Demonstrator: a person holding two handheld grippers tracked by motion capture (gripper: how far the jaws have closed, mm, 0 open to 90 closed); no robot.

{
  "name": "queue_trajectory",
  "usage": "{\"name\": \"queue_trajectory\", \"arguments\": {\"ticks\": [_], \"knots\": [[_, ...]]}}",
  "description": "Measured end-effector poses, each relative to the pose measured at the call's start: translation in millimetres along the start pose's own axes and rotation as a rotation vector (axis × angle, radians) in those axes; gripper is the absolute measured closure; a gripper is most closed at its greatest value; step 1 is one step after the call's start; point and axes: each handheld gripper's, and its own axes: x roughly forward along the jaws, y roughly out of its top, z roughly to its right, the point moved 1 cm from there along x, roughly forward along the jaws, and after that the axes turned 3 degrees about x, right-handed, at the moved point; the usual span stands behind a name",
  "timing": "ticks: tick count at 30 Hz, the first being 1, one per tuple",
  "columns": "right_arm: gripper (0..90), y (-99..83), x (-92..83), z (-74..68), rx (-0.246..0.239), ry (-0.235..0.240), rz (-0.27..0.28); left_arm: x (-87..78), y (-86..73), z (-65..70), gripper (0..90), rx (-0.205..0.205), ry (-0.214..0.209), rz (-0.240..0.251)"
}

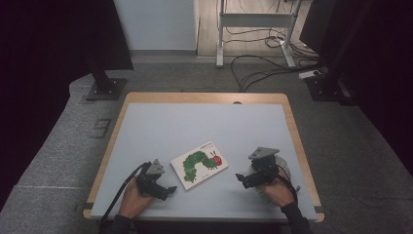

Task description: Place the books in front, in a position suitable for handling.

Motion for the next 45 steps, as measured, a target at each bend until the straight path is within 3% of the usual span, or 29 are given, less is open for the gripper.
{"name": "queue_trajectory", "arguments": {"ticks": [6,14,19,21,25,27,31,38,45], "knots": [[0.0,-14.2,-20.0,18.8,0.031,-0.086,-0.006,0.1,0.0,-0.1,0.0,0.0,0.001,0.0],[0.0,-48.6,-20.9,41.0,0.087,-0.156,-0.059,0.1,-0.1,-0.1,0.0,-0.001,0.001,0.0],[0.1,-64.2,-12.5,51.0,0.126,-0.134,-0.062,0.1,-0.1,-0.1,0.0,-0.002,0.001,0.0],[6.2,-66.6,-10.1,52.6,0.138,-0.108,-0.06,0.1,-0.1,-0.2,0.0,-0.002,0.001,0.0],[23.8,-70.0,-9.7,51.1,0.167,-0.066,-0.044,0.1,-0.1,-0.1,0.0,-0.002,0.001,0.001],[39.3,-70.7,-12.7,49.4,0.168,-0.046,-0.034,0.1,-0.1,-0.1,0.0,-0.002,0.001,0.001],[53.3,-71.0,-15.3,47.6,0.19,-0.018,-0.036,0.1,-0.1,-0.1,0.0,-0.002,0.001,0.0],[59.0,-64.9,-18.2,42.8,0.155,-0.026,-0.05,0.1,-0.1,-0.1,0.0,-0.001,0.001,0.0],[59.1,-51.0,-27.5,42.4,0.135,-0.035,-0.018,-0.1,-0.1,0.1,0.0,0.0,0.001,0.001]]}}
